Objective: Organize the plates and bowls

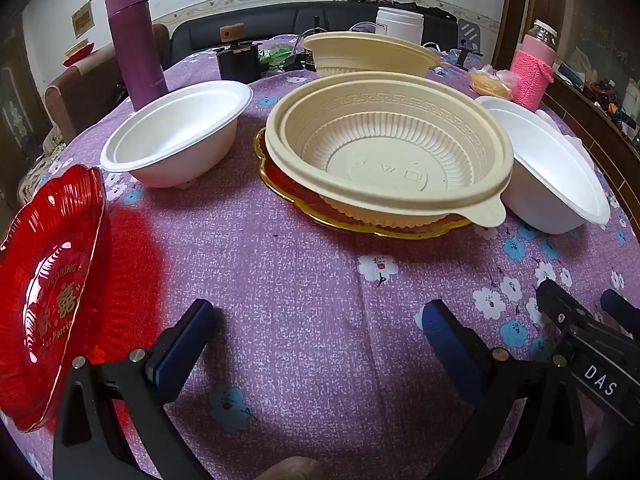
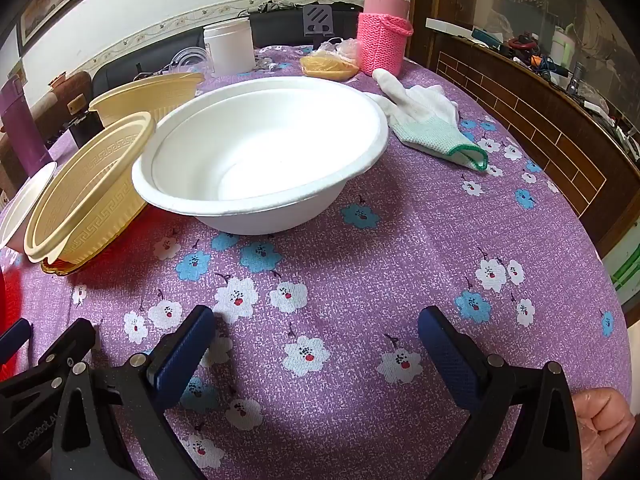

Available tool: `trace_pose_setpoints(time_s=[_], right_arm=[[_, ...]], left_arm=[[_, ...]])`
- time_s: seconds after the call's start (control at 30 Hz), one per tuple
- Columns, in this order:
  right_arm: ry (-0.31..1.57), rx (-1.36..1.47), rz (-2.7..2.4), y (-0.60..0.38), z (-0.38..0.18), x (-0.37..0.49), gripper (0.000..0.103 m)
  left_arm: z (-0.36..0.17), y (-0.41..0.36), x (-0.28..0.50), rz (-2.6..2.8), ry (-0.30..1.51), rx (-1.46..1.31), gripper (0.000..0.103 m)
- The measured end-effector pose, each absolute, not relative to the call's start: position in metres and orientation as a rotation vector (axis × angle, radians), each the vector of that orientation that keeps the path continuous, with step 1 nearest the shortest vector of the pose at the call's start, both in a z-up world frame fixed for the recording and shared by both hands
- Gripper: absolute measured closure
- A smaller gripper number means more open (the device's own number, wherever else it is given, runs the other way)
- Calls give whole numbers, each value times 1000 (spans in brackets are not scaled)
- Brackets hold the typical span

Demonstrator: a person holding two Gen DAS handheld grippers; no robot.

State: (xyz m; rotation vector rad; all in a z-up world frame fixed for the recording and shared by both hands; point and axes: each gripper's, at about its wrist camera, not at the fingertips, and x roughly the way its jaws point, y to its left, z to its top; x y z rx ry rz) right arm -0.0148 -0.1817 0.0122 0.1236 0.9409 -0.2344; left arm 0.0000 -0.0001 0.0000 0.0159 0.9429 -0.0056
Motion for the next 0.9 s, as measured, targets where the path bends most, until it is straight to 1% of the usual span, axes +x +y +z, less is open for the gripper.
trace_pose_setpoints(time_s=[0.9], right_arm=[[940, 122, -235, -181, 12, -15, 1]], left_arm=[[0, -1, -3, 8, 944, 7, 0]])
